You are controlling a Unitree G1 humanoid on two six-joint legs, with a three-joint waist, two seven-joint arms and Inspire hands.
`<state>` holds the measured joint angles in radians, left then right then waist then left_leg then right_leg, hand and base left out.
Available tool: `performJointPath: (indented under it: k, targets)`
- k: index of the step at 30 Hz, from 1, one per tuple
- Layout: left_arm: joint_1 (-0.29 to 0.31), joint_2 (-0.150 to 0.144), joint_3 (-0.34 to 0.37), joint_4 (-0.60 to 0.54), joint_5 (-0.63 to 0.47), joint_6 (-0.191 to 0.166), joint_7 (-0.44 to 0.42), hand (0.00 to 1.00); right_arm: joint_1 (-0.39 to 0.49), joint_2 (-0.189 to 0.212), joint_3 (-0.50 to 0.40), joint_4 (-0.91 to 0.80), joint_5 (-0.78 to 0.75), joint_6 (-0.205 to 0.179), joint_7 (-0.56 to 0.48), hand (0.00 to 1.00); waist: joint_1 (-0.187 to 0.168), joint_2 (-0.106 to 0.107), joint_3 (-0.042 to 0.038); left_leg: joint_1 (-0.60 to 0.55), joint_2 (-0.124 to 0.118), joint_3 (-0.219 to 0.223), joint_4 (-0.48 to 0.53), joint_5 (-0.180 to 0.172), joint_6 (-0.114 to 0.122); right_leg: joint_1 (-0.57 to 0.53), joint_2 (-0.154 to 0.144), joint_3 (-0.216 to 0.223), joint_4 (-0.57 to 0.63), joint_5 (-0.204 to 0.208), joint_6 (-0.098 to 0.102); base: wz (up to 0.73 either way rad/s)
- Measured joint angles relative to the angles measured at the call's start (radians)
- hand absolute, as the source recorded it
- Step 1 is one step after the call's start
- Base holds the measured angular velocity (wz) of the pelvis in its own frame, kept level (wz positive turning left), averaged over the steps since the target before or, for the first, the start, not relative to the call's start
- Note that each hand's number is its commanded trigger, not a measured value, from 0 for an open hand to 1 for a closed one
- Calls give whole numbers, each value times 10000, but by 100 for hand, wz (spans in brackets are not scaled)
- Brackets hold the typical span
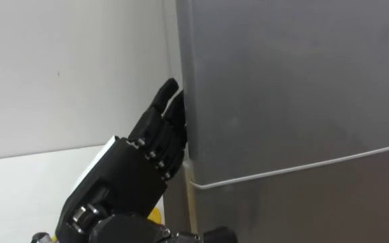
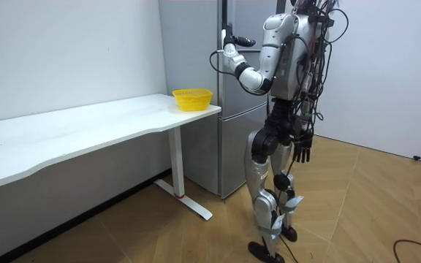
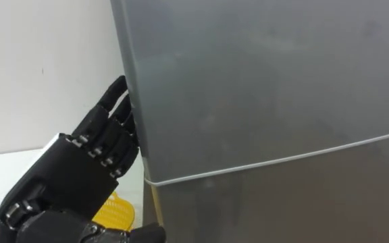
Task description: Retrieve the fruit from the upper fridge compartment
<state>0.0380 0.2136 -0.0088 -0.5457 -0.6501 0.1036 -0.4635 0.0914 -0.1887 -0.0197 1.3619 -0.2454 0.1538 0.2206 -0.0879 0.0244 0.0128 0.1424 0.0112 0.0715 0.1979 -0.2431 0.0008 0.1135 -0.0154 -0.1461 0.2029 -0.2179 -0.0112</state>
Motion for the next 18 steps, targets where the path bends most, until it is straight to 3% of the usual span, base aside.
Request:
performJointPath:
  k: [8,9,10,11,18]
  targets:
    - [0,-31,260,200,-13,-21,302,100,21,0,-4,25,7,-1,-89,0,-12,67,-44,-10,-6,0,1,0,0,22,-14,-53,-15,2,3,2]
    - [0,4,255,189,-35,-28,273,80,63,-1,-3,20,0,-5,-93,0,-10,49,-40,1,-8,-1,-2,0,0,30,-17,-59,-15,2,3,0]
    - [0,-1,268,185,-46,-49,214,20,64,-1,-4,21,-11,-4,-82,0,-2,59,-50,10,-8,-4,-3,0,0,45,-17,-57,-14,2,3,0]
    - [0,-1,259,182,-75,-55,182,0,64,-1,-4,21,-11,-4,-70,0,-2,44,-50,12,-11,-4,-3,0,0,46,-21,-57,-13,1,3,0]
    - [-1,-6,-6,150,-676,-51,-279,0,21,0,-1,-3,-15,-4,123,0,-135,63,-82,-11,-9,0,7,0,0,42,-14,-42,-31,3,8,0]
